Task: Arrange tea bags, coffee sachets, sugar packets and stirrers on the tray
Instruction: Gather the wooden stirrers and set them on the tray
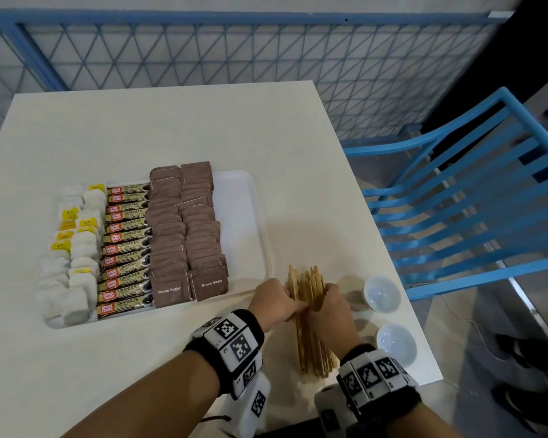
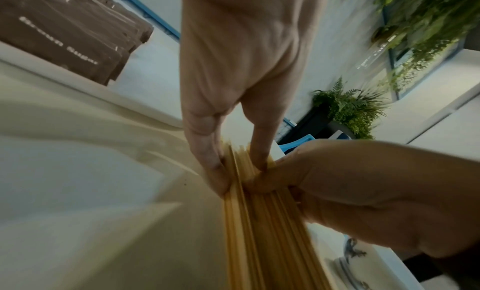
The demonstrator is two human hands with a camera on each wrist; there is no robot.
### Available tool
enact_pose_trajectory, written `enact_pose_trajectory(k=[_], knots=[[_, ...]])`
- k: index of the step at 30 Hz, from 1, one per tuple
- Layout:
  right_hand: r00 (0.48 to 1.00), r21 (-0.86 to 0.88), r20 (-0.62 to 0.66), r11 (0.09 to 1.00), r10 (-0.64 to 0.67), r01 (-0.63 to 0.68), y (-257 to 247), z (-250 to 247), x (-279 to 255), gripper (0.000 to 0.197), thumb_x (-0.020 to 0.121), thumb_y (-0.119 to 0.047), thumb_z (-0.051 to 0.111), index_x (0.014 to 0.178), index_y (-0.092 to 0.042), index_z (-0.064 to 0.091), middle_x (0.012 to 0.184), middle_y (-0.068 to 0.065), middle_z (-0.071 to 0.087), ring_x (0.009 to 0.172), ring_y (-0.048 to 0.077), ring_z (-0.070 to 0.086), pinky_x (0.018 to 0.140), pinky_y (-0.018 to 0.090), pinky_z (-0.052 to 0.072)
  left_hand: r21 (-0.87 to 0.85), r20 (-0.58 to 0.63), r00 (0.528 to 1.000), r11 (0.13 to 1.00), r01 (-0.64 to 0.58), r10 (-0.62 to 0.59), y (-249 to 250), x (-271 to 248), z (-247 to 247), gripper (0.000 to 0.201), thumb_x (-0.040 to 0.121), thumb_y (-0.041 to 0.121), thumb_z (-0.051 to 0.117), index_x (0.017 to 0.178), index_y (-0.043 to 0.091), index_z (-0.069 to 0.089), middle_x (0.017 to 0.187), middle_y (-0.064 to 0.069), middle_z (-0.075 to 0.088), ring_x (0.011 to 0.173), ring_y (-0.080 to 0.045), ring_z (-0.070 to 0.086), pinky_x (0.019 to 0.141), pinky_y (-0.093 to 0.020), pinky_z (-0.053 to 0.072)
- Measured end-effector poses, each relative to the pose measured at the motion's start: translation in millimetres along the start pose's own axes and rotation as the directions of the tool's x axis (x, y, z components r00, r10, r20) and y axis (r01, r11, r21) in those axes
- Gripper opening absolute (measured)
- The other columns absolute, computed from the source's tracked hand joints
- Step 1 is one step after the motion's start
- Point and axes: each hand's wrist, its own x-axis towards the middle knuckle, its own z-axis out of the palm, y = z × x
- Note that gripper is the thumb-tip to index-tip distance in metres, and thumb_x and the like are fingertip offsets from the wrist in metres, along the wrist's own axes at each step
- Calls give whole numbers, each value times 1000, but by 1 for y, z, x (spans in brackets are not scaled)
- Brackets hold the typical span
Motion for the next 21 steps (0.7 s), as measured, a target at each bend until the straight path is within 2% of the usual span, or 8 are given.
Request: enact_pose_trajectory(k=[3, 5, 10, 12, 14, 16, 18, 21], knots=[[999, 4, 31, 1000, 10, -10, -7, 4, 3, 25, 87, -8, 53, 107, 3, 45, 94, 9, 56, 80, 18, 53, 53, 16, 38, -108, -3, 999, 994, 35, -35, -1, 3, 2, 19, 78, 19, 75, 75, 4, 63, 80, -10, 67, 82, -26, 68, 77, -39, 58], [998, -40, 60, 999, 8, -5, -9, 6, 7, 21, 87, -9, 52, 103, 4, 49, 93, 12, 58, 78, 19, 52, 51, 16, 36, -162, -5, 999, 986, 46, -47, -1, 4, 2, 16, 80, 17, 73, 84, 4, 64, 87, -11, 67, 89, -28, 68, 77, -38, 58], [994, -82, 110, 996, -9, 18, -4, 10, 16, 15, 86, -10, 49, 90, 1, 58, 81, 9, 59, 74, 22, 56, 63, 27, 46, -203, 5, 995, 975, 96, -97, 0, 7, 5, 25, 83, 18, 70, 101, 1, 64, 99, -15, 68, 91, -29, 67, 79, -42, 58], [993, -113, 114, 993, -17, 30, -5, 10, 15, 16, 87, -10, 46, 92, 1, 58, 87, 12, 61, 78, 24, 57, 68, 29, 48, -202, 11, 994, 973, 113, -113, 0, 7, 6, 27, 84, 20, 68, 104, 2, 62, 102, -15, 68, 92, -28, 67, 79, -43, 58], [993, -137, 116, 990, -28, 44, -9, 10, 11, 20, 87, -7, 44, 99, 3, 56, 99, 17, 61, 91, 29, 57, 77, 33, 48, -194, 10, 993, 974, 116, -117, -1, 9, 7, 26, 85, 19, 66, 105, 3, 62, 103, -15, 68, 94, -28, 66, 81, -44, 57], [994, -82, 106, 996, -30, 39, -9, 11, 8, 22, 85, -5, 43, 102, 4, 54, 102, 19, 60, 93, 31, 56, 74, 34, 46, -179, 8, 995, 979, 100, -100, -1, 9, 8, 23, 86, 17, 64, 105, 4, 62, 102, -14, 68, 93, -28, 66, 83, -44, 56], [996, -2, 92, 1000, -19, 19, -9, 9, 6, 21, 84, -4, 44, 102, 4, 52, 99, 17, 60, 86, 27, 56, 67, 29, 42, -158, -10, 997, 985, 70, -72, 2, 6, 10, 23, 87, 17, 61, 108, 6, 62, 102, -12, 68, 94, -26, 65, 84, -43, 56], [995, 100, 101, 995, -1, -9, -12, 6, 4, 16, 87, -3, 43, 102, 1, 46, 90, 10, 55, 81, 22, 53, 65, 29, 42, -63, -41, 999, 998, 26, -28, 6, 4, 13, 26, 92, 18, 52, 115, 5, 58, 109, -12, 65, 97, -25, 62, 84, -35, 54]])
